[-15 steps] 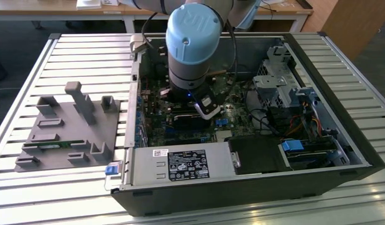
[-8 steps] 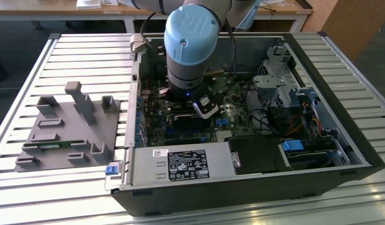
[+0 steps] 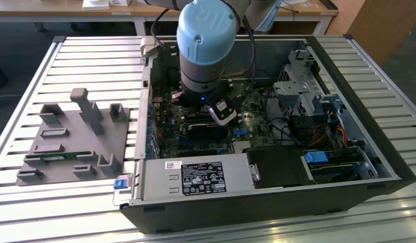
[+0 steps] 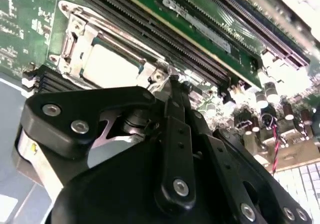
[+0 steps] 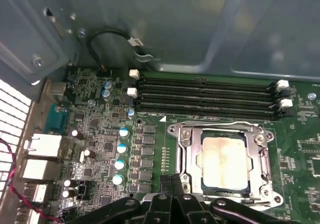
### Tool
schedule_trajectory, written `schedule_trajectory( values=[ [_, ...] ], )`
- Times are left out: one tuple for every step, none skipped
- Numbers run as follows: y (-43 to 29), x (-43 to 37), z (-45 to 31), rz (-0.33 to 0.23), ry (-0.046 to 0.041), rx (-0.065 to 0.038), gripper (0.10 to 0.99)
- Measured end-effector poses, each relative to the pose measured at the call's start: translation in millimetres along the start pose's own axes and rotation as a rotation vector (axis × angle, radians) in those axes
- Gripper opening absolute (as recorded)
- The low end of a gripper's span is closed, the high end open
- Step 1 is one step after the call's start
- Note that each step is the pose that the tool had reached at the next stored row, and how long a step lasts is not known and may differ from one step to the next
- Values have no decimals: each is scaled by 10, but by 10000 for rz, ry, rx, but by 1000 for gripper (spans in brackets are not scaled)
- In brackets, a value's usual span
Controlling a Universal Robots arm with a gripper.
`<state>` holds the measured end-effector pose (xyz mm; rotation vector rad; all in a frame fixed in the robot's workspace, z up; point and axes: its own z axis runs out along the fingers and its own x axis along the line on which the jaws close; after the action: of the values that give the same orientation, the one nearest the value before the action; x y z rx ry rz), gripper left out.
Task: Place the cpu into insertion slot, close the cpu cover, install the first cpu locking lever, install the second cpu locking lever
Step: 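Install the second cpu locking lever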
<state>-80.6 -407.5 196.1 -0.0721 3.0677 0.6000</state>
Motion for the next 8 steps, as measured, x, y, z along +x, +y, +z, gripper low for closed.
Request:
schedule_trajectory(
  values=[
    [9, 0, -21, 0, 0, 0, 106],
    [20, -1, -46, 0, 0, 1, 106],
    [32, -2, -73, 0, 0, 0, 106],
    [43, -3, -101, 0, 0, 0, 106],
    [53, -3, -126, 0, 0, 0, 106],
    [62, -4, -148, 0, -1, -1, 106],
    [71, -4, -170, 0, -1, -1, 106],
    [81, -5, -194, 1, 0, 0, 106]
  ],
)
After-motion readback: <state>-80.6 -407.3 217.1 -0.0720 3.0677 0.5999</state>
